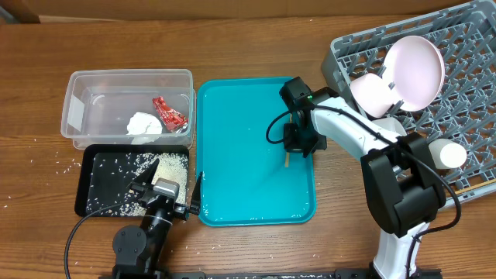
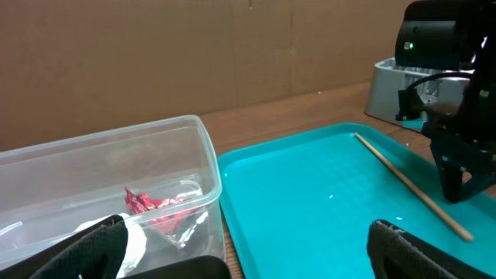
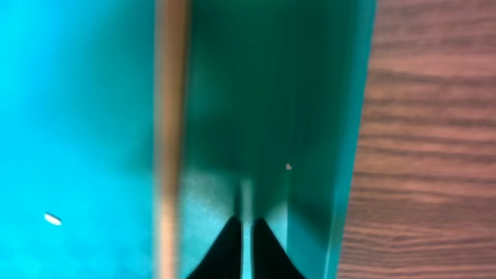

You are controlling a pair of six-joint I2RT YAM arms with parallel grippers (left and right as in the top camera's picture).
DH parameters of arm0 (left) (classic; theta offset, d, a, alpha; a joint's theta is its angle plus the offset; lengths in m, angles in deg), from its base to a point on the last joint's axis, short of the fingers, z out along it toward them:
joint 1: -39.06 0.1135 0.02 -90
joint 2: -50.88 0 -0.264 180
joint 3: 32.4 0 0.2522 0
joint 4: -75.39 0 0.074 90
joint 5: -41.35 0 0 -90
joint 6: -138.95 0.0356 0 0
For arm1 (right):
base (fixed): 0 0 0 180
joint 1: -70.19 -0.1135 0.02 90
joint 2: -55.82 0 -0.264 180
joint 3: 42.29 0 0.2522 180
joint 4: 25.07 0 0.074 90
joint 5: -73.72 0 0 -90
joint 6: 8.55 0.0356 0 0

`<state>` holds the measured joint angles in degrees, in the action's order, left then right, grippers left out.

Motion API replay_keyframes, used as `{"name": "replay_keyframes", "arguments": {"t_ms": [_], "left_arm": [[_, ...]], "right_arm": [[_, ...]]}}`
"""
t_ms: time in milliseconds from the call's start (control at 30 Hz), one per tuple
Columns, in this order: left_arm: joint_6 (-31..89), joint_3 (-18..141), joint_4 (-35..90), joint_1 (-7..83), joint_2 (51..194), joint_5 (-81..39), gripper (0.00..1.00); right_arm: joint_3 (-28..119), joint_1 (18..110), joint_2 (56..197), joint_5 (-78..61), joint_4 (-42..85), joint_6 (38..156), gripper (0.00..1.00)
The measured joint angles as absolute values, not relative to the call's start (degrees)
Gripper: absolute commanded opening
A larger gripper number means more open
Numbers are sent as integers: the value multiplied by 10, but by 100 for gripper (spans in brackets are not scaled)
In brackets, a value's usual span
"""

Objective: Sort waste into correct bins and load items into the dishwasher
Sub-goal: 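Reach the right gripper down to the remaining chopstick and grasp it, then lift the second chopstick and carry it into the dish rack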

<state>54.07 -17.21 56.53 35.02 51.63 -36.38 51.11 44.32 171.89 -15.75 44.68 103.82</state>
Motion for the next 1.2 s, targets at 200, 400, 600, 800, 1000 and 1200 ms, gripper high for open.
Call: {"name": "replay_keyframes", "arguments": {"t_ms": [200, 400, 600, 800, 1000, 1200], "left_arm": [[541, -172, 565, 350, 516, -364, 100], [541, -172, 565, 350, 516, -364, 100], [541, -172, 565, 350, 516, -364, 100], [541, -172, 565, 350, 516, -364, 100], [541, -172, 565, 350, 516, -364, 100], [541, -172, 565, 350, 516, -364, 100]], "right_arm": [[510, 443, 1720, -150, 448, 1039, 24], [512, 443, 1681, -138, 440, 1037, 42], [533, 443, 1628, -107, 408, 1051, 41], [521, 443, 1669, -120, 400, 1067, 28], [517, 442, 1723, -121, 394, 1076, 4], [518, 442, 1718, -122, 396, 1090, 4]]}}
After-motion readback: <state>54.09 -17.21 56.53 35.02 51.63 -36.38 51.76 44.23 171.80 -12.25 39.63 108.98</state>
